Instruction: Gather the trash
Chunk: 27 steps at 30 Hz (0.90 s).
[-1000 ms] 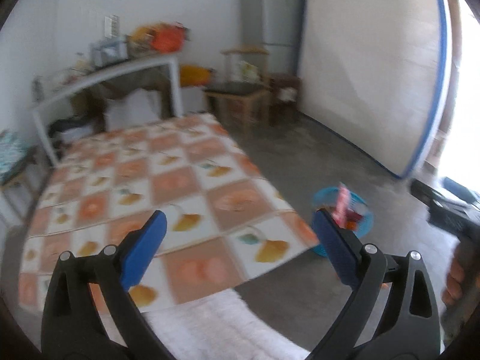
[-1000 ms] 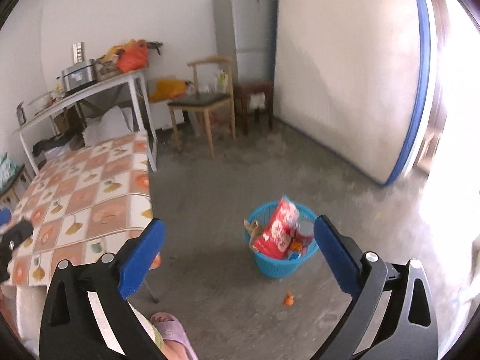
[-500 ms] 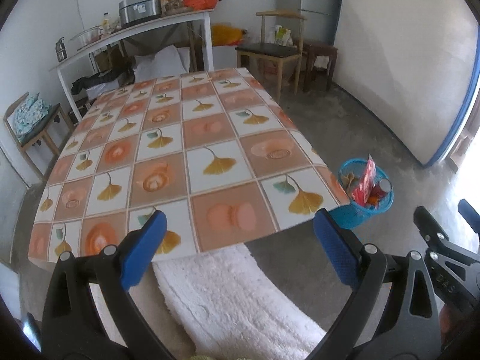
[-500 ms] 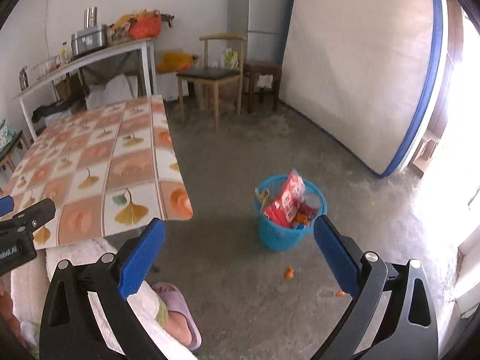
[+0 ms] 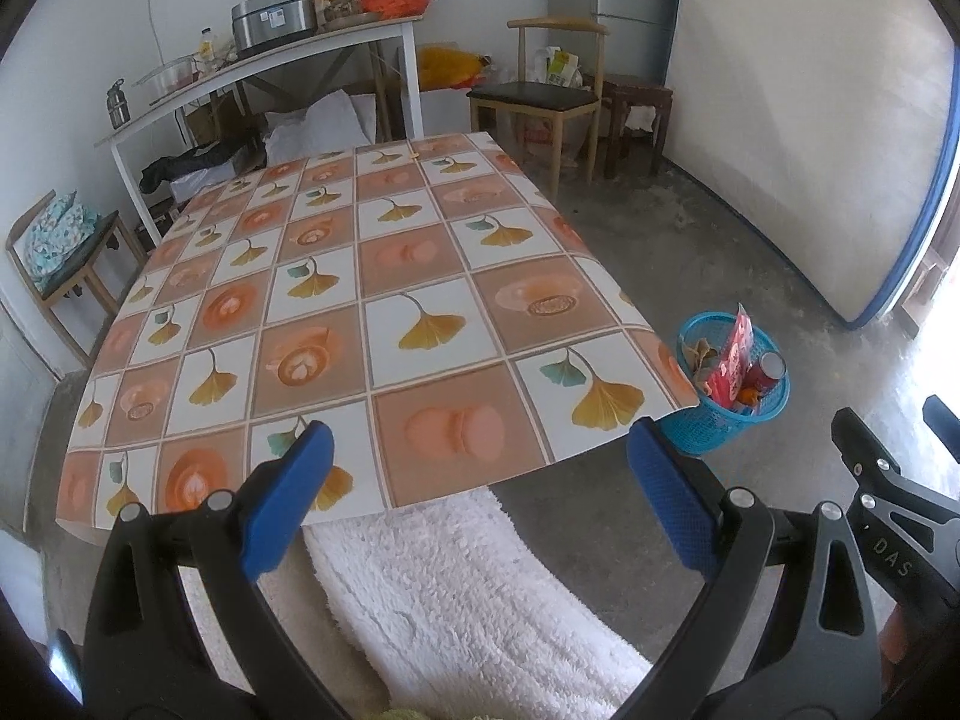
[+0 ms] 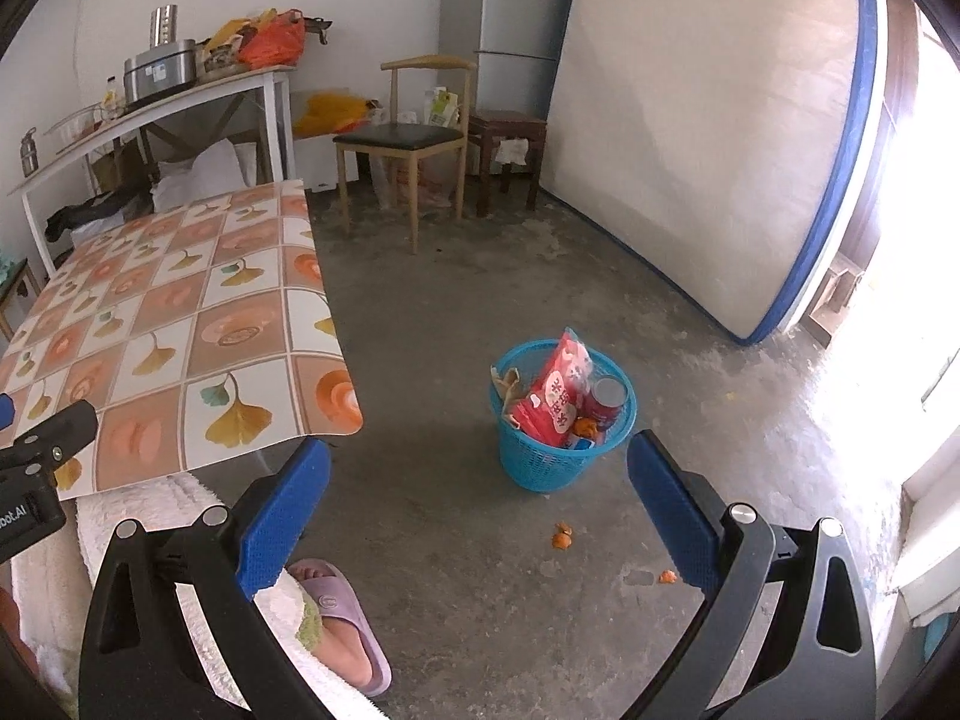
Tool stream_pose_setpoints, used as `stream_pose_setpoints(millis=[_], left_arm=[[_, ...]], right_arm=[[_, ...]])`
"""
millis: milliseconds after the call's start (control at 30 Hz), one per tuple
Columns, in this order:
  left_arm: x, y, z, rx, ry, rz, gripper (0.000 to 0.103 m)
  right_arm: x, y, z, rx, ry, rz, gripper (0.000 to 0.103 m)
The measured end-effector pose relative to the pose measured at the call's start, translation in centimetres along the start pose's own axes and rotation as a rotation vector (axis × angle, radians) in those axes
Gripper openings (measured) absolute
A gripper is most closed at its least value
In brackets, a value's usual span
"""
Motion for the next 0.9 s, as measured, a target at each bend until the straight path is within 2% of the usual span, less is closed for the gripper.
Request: stream_pose_setpoints(millis=[900], left_arm=[[0.16,0.18,0.08,-0.007,0.001,0.0,0.094]], right_arm=[[-0.27,0.37,0.2,-0.002,-0.006,0.002,0.097]])
Point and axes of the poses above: each gripper's, at about its wrist camera, not at the fingertips, and z roughly the way its jaws point, x to its left, y to its top, the point moved 2 cm from there along z, roughly the way its jaws point, and after that the axes turned 7 degrees about -x, right-handed, at the moved point
